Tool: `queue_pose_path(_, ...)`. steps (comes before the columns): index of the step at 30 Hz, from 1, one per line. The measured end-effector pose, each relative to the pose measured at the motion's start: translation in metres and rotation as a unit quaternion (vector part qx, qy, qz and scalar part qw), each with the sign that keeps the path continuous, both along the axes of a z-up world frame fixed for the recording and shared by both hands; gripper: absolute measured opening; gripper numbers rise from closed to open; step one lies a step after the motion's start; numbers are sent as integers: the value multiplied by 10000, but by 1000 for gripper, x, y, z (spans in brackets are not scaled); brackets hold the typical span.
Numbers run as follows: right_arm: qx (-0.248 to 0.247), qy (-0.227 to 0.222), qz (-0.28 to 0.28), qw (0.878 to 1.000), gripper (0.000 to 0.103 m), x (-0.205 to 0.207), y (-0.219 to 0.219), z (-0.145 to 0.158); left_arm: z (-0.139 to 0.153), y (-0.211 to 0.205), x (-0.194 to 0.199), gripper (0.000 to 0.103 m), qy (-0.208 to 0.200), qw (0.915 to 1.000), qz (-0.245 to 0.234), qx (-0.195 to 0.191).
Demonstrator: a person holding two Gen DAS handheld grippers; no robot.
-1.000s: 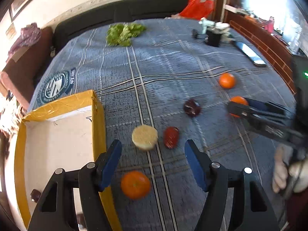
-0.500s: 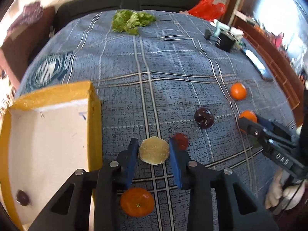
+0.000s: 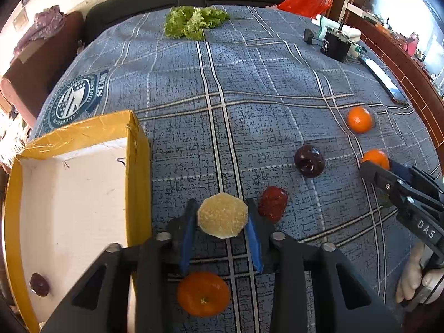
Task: Organize fruits
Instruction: 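Grasp a leafy mandarin with the right tool while the left tool grasps a round yam slice, then carry the mandarin and yam slice into the tray and open both tools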
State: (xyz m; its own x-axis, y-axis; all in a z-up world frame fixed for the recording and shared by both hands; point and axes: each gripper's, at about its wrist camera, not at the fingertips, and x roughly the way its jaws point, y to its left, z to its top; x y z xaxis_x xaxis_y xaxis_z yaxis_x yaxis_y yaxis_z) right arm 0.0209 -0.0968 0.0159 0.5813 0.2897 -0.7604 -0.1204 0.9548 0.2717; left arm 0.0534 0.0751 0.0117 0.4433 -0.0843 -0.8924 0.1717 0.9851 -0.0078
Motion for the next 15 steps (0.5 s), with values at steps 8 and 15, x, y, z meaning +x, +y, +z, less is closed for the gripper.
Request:
queue_pose_path(8,-34,-159,-15,9999,39,-8,0,9,38,14,-36,29,-540,9973,171,-467)
queue_pose_path(15,-65,-498,47,9987,39,-20,7,22,80,77,-91,30,-1102,9873,699,-910)
